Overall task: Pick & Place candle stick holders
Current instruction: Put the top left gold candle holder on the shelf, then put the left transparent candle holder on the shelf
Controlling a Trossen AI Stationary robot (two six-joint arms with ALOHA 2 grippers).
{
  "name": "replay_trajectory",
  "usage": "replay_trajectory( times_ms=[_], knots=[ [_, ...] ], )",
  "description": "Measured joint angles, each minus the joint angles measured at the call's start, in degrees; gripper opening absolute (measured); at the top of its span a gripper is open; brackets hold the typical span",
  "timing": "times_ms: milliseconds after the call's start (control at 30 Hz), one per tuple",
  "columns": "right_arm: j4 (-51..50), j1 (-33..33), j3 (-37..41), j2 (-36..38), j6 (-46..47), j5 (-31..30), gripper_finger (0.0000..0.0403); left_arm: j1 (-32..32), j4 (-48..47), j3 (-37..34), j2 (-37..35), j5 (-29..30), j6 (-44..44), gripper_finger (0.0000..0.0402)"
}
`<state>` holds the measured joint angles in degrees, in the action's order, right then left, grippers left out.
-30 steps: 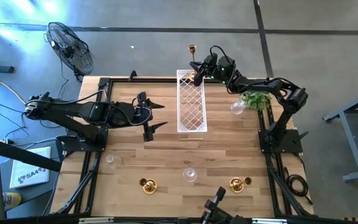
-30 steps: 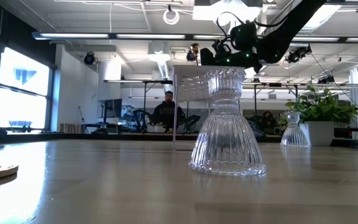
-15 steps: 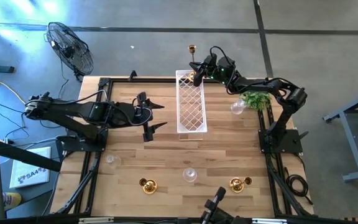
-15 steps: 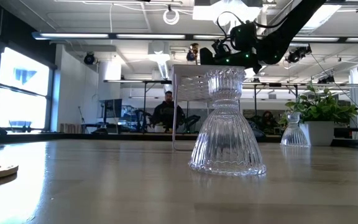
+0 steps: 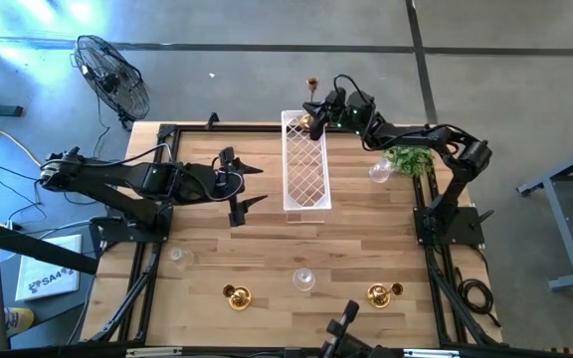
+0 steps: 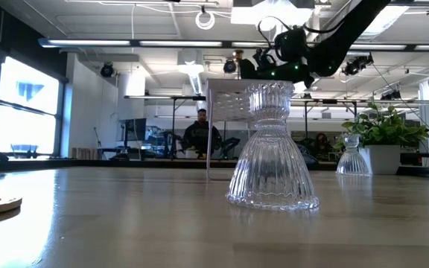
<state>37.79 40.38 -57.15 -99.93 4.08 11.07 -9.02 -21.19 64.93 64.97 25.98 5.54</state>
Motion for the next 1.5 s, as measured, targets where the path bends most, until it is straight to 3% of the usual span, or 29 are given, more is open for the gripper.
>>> replay_trajectory(
  times_ms=[167, 333, 633, 867, 1200, 1500],
  knots=[
    [0.75, -0.76, -0.02, 0.04, -1.72, 1.57, 0.0047, 0.01, -0.21, 0.00, 0.00, 0.00, 0.00, 0.0296],
    [0.58, -1.93, -0.02, 0.03, -4.54, -2.50, 0.0071, 0.01, -0.72, 0.00, 0.02, 0.00, -0.02, 0.0296],
    [-2.09, -2.30, -0.02, 0.03, -5.57, -7.44, 0.0151, 0.00, -1.39, -0.02, 0.02, 0.00, -0.11, 0.0296],
    [-2.36, -3.10, -0.04, 0.06, -4.86, -7.52, 0.0204, 0.00, -1.88, -0.02, 0.02, 0.01, -0.20, 0.0296],
    [-11.07, -3.80, -0.11, 6.66, -8.97, -9.08, 0.0218, -0.01, -2.61, -0.02, 0.02, 0.15, -0.17, 0.0296],
    [-26.59, -3.38, -0.13, 16.96, -13.62, -9.31, 0.0218, 0.00, -2.30, -0.02, 0.02, 0.15, -0.87, 0.0296]
  ],
)
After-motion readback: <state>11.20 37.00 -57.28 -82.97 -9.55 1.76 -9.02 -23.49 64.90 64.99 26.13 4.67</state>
